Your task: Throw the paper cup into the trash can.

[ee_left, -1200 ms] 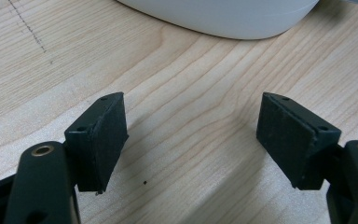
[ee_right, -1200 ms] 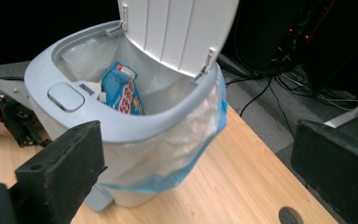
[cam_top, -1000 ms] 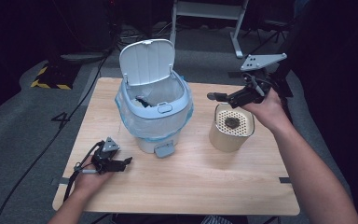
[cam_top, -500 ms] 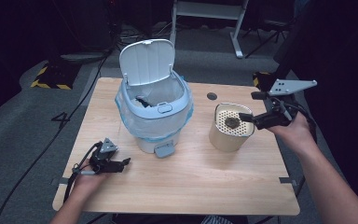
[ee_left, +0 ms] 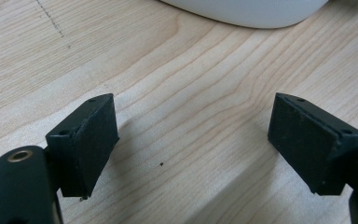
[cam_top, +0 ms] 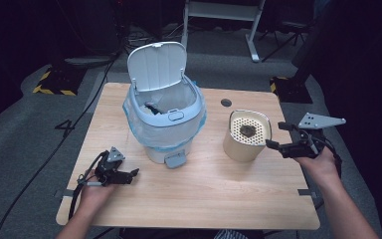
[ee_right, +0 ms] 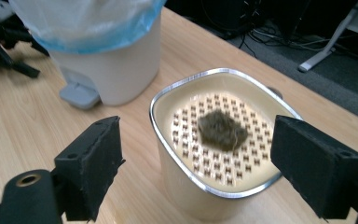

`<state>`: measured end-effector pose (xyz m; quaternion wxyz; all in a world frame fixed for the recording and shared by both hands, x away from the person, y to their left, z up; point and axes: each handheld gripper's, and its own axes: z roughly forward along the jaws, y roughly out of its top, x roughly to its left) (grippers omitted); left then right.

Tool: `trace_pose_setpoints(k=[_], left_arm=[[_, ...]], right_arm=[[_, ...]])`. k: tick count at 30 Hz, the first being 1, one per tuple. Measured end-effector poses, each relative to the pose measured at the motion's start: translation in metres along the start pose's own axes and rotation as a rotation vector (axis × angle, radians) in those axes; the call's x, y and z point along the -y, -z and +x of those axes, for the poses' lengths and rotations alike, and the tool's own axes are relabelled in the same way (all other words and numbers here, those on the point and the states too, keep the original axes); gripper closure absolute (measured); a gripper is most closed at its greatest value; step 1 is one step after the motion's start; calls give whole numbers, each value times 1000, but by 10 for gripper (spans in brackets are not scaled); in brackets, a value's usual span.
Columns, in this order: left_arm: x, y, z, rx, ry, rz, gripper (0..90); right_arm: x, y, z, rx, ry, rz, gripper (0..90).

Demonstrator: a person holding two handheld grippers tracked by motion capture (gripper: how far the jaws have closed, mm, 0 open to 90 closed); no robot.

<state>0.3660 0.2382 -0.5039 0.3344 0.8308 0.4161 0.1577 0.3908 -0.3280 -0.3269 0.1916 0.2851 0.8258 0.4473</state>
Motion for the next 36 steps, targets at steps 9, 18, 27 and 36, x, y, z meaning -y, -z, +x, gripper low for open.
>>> trace_pose_setpoints(k=[9,18,27,36], left_arm=[[3,2,5,30,-33,-5,158],[5,4,2,8,-10,-4,157],[4,3,0,-19,22,-9,160],[5,4,-1,-23,29,-7,167]], right_arm=[[47,-3,8,31,-32,19,166],[94,-21,7,-2,-108,61,164],[131,-50,8,37,-115,120,156],[155,-78,17,132,-155,165,152]])
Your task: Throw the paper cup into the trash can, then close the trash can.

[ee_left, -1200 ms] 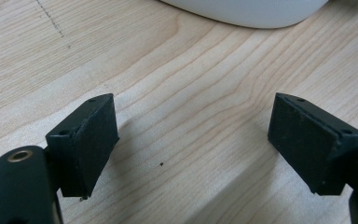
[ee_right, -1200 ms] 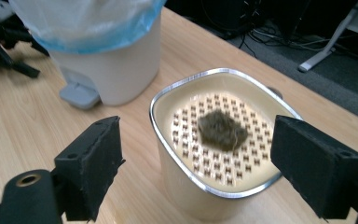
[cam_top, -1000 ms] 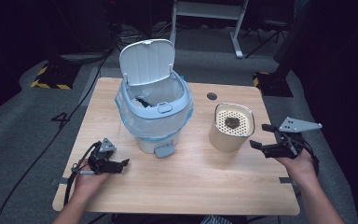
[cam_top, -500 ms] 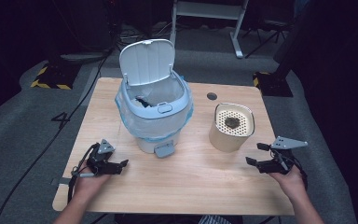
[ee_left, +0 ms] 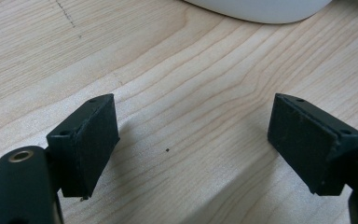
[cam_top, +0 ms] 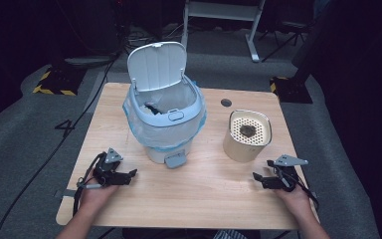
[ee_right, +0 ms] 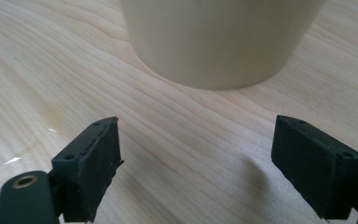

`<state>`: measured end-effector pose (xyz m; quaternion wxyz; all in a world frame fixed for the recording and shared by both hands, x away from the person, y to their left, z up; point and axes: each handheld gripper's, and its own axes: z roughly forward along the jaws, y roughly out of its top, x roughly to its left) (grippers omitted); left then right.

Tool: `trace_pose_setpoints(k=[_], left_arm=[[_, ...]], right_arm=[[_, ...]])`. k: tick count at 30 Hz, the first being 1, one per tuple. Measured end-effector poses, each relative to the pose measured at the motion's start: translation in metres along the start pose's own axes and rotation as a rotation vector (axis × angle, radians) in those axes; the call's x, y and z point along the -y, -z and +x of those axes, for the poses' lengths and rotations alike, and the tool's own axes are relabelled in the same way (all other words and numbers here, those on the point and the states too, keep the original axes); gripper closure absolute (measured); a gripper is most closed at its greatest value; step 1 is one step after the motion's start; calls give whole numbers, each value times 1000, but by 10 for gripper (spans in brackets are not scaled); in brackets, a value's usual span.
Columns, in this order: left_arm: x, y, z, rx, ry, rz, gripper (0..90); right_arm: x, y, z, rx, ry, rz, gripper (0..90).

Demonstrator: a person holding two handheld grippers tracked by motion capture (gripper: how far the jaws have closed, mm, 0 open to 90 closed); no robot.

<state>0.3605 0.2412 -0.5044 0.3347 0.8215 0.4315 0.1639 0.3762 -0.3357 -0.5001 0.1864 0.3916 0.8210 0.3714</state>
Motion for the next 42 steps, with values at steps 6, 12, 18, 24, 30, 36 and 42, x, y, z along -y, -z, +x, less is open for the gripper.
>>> trace_pose_setpoints(k=[6,12,18,24,30,36,42], left_arm=[[1,2,-1,-3,0,6,177],[-2,2,2,-4,13,8,256],[-4,1,3,-10,9,9,289],[-8,3,2,8,14,33,329],[-17,28,9,83,50,-73,331],[-31,62,8,117,20,-162,338],[-52,86,4,178,-32,-210,341]], right_arm=[[1,-6,-2,13,-22,34,127],[1,-6,-3,8,-17,35,124],[1,-6,-3,7,-18,35,124],[1,-6,-3,7,-18,35,124],[1,-6,-3,6,-17,34,125],[1,-6,-5,-7,-2,35,126],[0,-7,-6,-19,9,35,129]])
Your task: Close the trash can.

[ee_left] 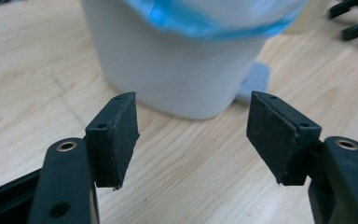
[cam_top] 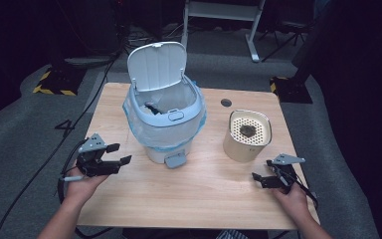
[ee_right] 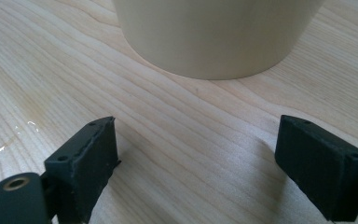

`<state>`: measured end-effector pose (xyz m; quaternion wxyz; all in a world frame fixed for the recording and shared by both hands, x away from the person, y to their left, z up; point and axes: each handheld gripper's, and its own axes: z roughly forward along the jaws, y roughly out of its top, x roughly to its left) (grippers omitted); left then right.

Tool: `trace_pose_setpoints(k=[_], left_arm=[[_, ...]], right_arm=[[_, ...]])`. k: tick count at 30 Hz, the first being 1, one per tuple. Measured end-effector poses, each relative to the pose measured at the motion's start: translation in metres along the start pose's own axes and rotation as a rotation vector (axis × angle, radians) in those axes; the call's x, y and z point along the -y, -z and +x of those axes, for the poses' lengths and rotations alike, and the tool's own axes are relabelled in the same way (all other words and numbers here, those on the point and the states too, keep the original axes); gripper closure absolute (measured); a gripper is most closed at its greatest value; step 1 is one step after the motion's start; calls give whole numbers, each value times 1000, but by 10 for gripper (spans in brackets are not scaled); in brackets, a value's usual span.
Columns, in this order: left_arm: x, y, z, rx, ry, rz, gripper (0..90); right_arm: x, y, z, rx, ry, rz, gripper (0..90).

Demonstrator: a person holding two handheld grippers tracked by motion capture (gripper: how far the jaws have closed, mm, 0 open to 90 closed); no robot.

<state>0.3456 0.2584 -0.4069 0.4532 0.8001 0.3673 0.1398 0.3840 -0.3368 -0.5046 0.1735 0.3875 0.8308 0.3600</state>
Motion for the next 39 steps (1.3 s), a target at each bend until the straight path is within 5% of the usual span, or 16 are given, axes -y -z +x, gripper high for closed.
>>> trace_pose_setpoints(k=[6,10,14,25,39], left_arm=[[-27,16,-4,11,-31,-61,331],[-46,28,-5,60,-7,-121,333],[-59,34,-7,65,-11,-143,334],[-108,54,-4,38,-42,-176,342],[-158,60,12,22,-6,-255,379]], right_arm=[[0,-1,-1,-12,8,-1,129],[0,-1,-1,-12,8,-1,130],[0,-1,-1,-13,8,-1,130],[0,-1,-1,-13,9,-1,130],[-1,-1,-2,-16,12,0,132]])
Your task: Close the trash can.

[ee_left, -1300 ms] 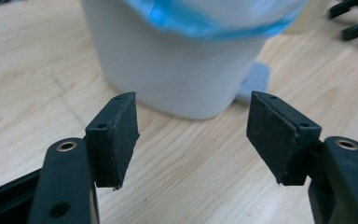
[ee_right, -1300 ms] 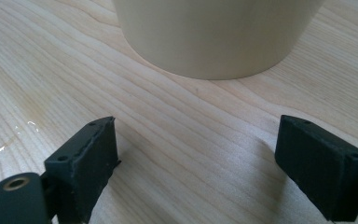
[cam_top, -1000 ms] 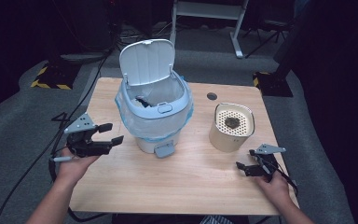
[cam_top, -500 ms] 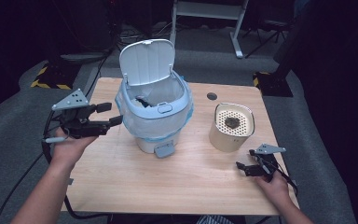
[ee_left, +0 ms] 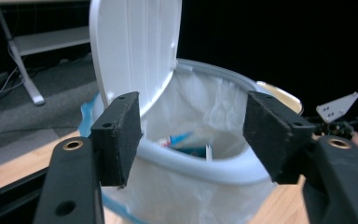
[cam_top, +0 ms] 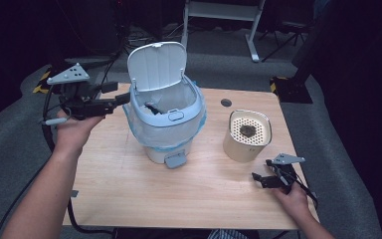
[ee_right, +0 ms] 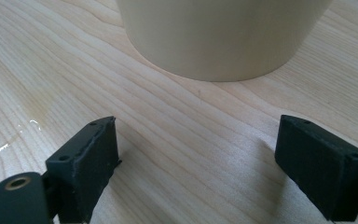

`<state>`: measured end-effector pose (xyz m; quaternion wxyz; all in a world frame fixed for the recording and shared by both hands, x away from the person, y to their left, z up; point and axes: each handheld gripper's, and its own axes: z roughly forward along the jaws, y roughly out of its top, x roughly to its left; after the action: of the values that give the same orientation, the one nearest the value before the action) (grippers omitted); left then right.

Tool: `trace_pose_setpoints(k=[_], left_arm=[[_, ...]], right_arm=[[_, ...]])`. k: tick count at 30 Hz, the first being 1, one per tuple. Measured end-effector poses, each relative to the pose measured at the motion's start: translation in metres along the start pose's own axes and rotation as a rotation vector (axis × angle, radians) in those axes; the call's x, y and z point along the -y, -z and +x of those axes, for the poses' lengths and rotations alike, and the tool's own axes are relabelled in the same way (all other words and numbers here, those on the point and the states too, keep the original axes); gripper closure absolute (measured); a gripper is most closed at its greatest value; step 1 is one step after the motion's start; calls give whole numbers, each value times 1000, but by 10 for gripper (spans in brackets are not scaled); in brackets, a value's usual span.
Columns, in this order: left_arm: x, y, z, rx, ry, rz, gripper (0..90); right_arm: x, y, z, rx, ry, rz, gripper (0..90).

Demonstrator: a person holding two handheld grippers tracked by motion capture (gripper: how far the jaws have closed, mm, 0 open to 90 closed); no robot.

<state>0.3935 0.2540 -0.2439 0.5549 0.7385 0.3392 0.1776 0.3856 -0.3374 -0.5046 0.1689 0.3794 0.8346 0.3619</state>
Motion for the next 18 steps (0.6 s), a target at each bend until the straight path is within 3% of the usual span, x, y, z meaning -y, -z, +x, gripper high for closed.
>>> trace_pose_setpoints(k=[7,14,18], left_arm=[[-16,-4,6,-15,14,-37,405],[-28,-13,11,-56,8,-60,417],[-36,-21,16,-88,15,-72,470]], right_arm=[[0,0,0,-3,2,1,132],[0,0,0,-6,5,0,132],[0,0,0,-10,9,-2,131]])
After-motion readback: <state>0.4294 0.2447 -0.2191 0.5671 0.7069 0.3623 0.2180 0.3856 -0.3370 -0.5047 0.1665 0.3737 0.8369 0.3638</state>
